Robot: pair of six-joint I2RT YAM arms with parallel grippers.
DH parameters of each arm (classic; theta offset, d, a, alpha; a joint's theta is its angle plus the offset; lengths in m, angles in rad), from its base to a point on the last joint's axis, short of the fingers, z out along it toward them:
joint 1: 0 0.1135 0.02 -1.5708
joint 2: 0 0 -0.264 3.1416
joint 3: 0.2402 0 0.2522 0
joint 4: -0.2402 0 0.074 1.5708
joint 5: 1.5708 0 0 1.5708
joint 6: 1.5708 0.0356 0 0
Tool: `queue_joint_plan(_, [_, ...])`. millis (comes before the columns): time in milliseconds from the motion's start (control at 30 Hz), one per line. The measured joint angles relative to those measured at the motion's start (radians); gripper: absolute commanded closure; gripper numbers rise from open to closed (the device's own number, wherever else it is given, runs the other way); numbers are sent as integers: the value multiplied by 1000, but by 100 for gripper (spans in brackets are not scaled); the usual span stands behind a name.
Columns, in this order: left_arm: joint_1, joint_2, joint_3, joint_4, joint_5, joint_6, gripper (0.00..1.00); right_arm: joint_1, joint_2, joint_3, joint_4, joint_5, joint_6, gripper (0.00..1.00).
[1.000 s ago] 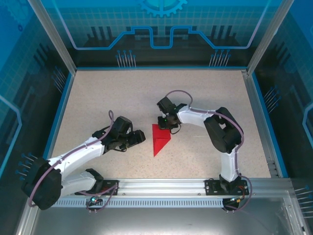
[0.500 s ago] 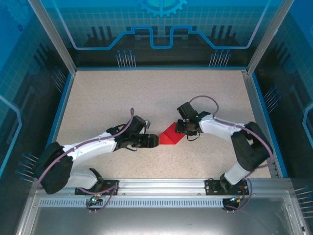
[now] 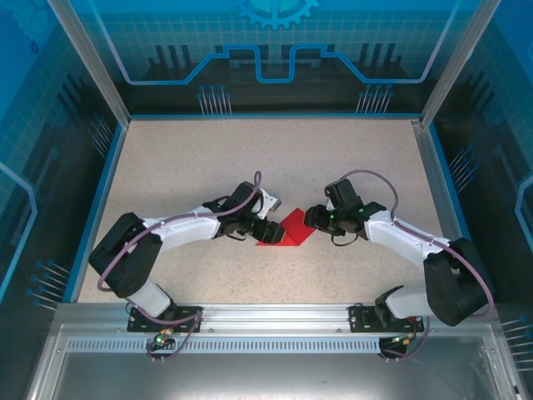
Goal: Fold a paper plane with a square sheet of paper (pick it up from the middle)
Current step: Third fold the triangle at the center of the table.
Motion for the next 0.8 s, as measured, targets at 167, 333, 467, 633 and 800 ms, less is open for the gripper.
queue_joint_plan(167, [27,72,53,-3,82,80,48,-6,-22,-1,0,-14,0,48])
queue_joint_plan(333, [29,101,86,-13,190,151,54,-11,-29,-8,1,-20,8,48])
queue_joint_plan(467, [35,119,94,-33,237,204,50,-15,-40,-22,0,-24,12,48])
queue_joint_plan(633, [56,168,123,-61,238,244,54,-20,-62,-28,0,-27,15,48])
queue_joint_plan(800, [64,191,135,-69,229,281,50,-22,-76,-34,-1,-27,15,48])
